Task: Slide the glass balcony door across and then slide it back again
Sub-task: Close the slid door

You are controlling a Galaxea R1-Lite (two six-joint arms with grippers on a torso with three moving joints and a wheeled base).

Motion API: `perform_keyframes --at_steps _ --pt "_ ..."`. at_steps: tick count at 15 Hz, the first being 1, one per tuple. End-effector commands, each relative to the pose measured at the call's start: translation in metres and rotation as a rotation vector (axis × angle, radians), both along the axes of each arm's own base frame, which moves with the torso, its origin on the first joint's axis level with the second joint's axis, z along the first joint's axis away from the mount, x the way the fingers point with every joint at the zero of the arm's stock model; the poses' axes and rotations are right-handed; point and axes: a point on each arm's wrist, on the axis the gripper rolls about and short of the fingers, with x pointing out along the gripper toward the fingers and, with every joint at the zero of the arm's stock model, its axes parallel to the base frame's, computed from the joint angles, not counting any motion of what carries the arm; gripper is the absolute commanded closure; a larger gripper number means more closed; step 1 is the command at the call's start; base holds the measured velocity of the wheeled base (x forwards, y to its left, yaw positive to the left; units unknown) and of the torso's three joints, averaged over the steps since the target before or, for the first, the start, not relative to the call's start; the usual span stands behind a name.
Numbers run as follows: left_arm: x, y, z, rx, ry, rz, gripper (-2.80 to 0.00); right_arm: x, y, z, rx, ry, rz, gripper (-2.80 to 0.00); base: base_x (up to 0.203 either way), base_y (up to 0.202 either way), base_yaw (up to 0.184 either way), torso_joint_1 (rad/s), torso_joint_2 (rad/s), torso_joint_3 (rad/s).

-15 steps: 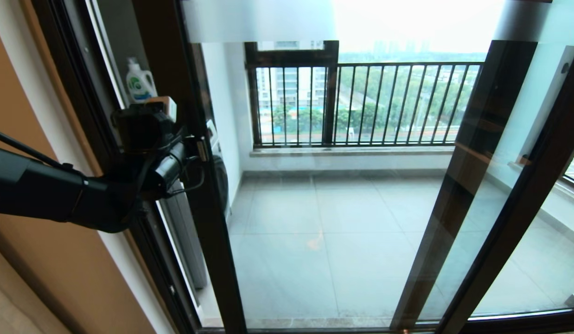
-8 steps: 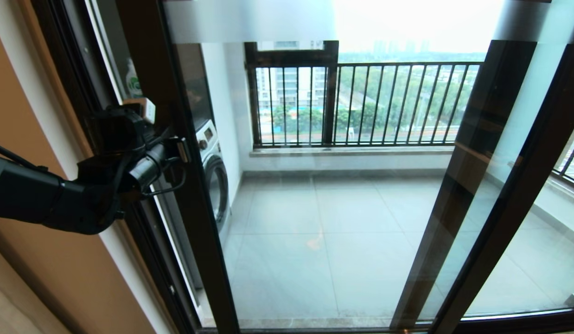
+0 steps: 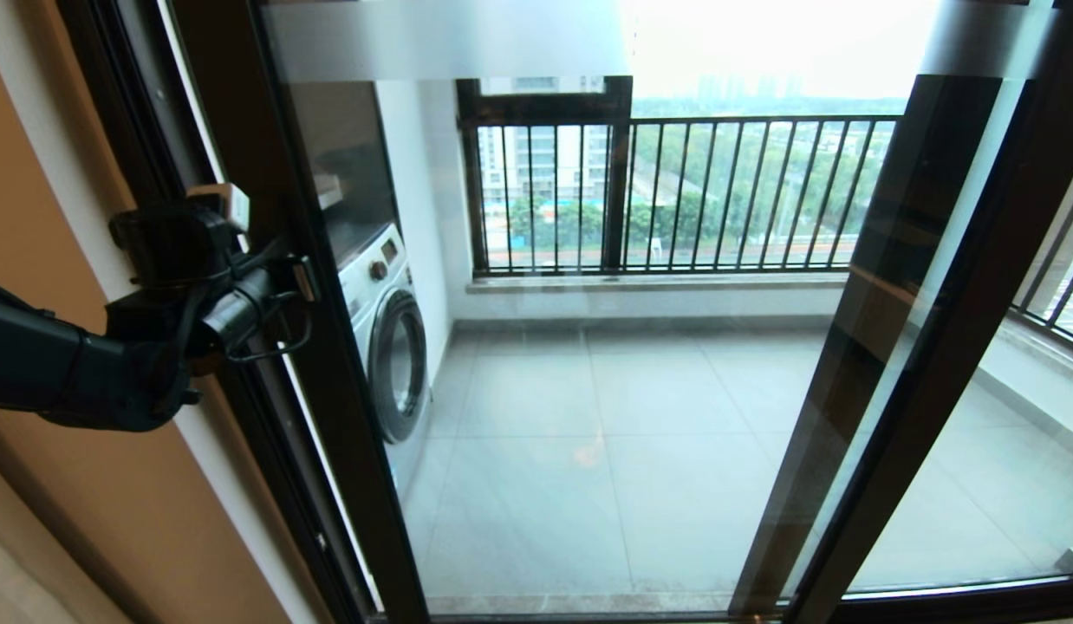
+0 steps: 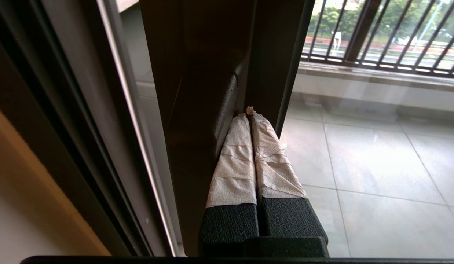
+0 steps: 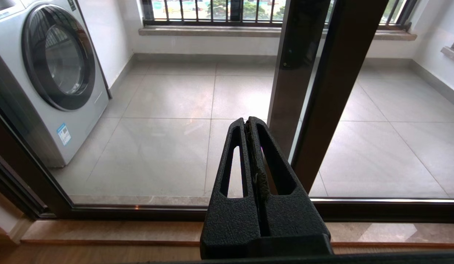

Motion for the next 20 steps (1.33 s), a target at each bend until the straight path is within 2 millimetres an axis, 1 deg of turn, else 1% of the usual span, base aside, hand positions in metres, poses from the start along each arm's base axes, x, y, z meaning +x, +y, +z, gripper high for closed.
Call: perform_keyframes --at_steps 1,8,12,15,20 --pt "0.001 0.006 -0.001 -0.002 0.0 -0.003 0.0 0.0 0.0 0.0 -0.001 0.001 0.001 0.0 0.0 0.0 0.0 0.0 0.0 0.0" --pt "0.002 0.041 -0.004 0.011 0.009 0.037 0.0 0.0 0.0 0.0 -0.001 0.002 0.001 0.0 0.0 0.0 0.0 0.0 0.0 0.0" --pt "0.002 0.052 -0.002 0.018 0.006 0.055 0.0 0.0 0.0 0.0 -0.001 0.002 0.002 0.0 0.0 0.0 0.0 0.0 0.0 0.0" --pt "0.004 0.064 -0.006 0.024 0.014 0.07 0.0 0.0 0.0 0.0 -0.001 0.002 0.001 0.0 0.0 0.0 0.0 0.0 0.0 0.0" --pt "0.006 0.077 -0.008 0.024 0.018 0.084 0.0 0.0 0.0 0.0 -0.001 0.001 0.002 0.0 0.0 0.0 0.0 0.0 0.0 0.0"
